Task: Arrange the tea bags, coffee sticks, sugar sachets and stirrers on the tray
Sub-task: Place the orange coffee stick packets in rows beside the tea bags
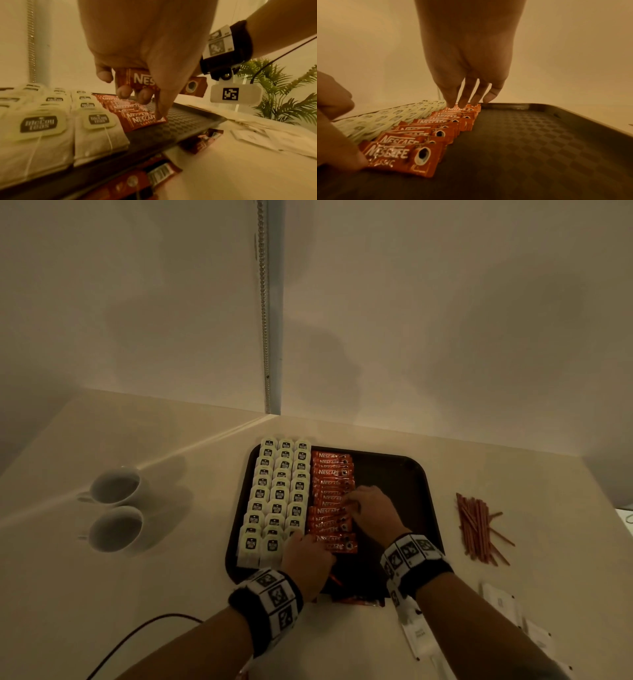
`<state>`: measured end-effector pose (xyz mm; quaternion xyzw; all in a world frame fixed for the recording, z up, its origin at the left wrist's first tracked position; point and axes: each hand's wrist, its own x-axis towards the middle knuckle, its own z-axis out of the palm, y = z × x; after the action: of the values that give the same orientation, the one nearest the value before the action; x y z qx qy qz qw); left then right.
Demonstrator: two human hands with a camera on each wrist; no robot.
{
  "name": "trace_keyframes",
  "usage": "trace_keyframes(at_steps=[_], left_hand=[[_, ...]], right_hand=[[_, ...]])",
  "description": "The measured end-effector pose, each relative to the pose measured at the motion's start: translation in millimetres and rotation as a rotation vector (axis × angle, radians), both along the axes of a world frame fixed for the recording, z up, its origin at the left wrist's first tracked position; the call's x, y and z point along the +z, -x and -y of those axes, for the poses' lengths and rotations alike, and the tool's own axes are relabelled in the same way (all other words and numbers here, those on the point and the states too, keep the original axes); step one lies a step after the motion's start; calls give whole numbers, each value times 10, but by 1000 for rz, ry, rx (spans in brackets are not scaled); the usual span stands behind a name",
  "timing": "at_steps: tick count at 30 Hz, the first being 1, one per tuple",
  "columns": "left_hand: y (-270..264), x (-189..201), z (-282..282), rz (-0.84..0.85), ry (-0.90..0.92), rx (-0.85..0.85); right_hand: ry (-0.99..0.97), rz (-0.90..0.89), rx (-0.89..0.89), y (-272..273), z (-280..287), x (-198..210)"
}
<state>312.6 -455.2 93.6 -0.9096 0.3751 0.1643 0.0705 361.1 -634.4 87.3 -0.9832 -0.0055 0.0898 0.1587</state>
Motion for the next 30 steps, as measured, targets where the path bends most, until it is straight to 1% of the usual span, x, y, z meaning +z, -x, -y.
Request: trace_keyframes(at_steps=[4, 9, 15, 22, 26, 30], left_hand=[[-19, -111, 28, -3, -48, 21], [-10, -198, 22, -2, -18, 45], [-22, -264, -1, -5, 20, 62], [-21, -317, -2, -5, 27, 76], [-17, -339, -7, 8, 27, 72], [-15, -349, -4, 13, 51, 78]], right_hand=[[53, -13, 71, -77, -66, -68], [85, -27, 112, -113, -121, -107], [103, -69, 94, -80, -79, -110], [67, -45, 102, -51, -92, -117], [84, -73, 106, -1, -43, -95], [74, -15, 112, 72, -16, -72]])
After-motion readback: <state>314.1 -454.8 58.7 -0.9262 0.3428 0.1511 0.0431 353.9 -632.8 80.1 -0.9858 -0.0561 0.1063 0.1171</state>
